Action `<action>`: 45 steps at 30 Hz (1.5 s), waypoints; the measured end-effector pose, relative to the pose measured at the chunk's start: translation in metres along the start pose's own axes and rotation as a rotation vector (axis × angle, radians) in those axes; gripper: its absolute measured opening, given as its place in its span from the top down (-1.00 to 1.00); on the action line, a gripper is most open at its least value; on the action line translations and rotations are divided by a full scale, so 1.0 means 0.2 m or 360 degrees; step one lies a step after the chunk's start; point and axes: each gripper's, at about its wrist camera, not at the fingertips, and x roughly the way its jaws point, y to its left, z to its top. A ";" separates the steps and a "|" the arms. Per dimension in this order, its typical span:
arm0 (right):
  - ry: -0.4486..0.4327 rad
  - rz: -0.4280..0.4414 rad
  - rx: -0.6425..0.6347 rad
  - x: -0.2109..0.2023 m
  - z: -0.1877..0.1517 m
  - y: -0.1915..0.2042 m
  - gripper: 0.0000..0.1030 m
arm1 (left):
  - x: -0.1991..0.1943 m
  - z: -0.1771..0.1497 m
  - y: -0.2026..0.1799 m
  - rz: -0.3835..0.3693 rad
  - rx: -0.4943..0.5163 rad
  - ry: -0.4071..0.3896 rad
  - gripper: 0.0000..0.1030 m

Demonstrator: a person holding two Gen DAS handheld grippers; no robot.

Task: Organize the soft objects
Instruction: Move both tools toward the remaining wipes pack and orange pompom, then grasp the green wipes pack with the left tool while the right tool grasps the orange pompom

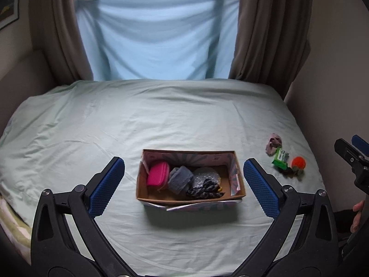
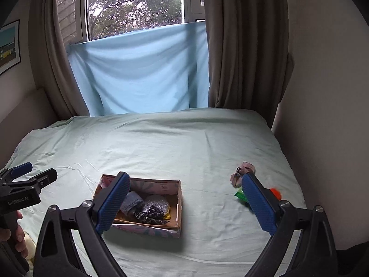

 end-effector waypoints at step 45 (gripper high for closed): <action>0.0690 -0.0037 0.0560 1.34 -0.60 -1.69 -0.87 | 2.15 -0.21 -2.06 -0.0599 0.0593 0.0902 -0.95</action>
